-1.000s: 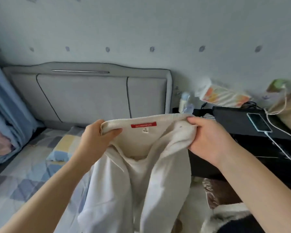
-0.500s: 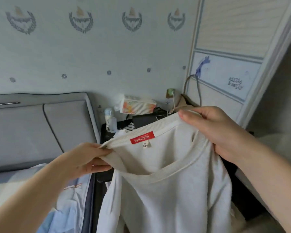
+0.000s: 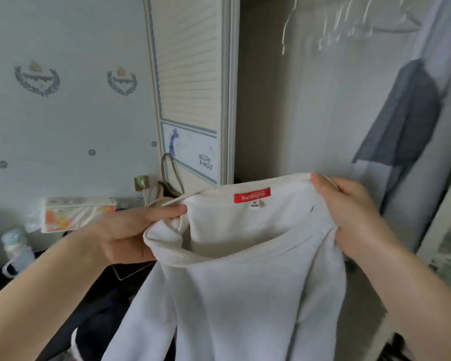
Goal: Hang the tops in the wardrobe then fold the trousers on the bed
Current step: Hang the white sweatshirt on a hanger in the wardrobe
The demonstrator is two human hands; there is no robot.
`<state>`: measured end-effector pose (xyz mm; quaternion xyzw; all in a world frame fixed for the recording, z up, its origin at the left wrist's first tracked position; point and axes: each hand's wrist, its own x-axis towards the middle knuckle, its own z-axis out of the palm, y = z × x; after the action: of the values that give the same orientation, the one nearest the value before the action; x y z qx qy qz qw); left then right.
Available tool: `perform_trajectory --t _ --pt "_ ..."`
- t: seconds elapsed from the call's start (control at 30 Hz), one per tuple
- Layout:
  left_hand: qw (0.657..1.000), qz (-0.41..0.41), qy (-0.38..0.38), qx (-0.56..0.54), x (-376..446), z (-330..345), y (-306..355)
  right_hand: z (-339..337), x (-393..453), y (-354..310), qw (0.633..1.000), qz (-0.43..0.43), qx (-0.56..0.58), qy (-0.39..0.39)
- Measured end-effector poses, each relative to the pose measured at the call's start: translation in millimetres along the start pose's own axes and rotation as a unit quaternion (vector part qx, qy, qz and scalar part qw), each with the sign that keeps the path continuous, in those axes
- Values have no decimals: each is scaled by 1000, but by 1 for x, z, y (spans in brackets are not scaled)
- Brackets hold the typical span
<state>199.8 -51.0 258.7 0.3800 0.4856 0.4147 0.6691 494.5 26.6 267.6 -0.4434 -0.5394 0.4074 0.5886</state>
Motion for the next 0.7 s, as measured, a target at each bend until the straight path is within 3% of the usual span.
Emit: perform_trajectory --t 0.1,0.27,0.33,0.43,0.53,0.7 --pt "999 13 -27 27 26 25 31 -35 12 3 996 -27 -62 65" --pt "998 30 -15 60 76 51 70 -61 17 3 979 -58 -176 84" --pt "990 53 9 132 96 60 81 -65 24 1 974 -64 -201 85" --pt "938 151 166 265 126 68 94 -64 38 -2 966 -73 -224 102" --pt "892 243 196 326 153 71 113 -59 56 -7 955 -103 -250 122" --pt "937 237 107 235 191 66 147 -46 93 -5 890 -145 -399 169"
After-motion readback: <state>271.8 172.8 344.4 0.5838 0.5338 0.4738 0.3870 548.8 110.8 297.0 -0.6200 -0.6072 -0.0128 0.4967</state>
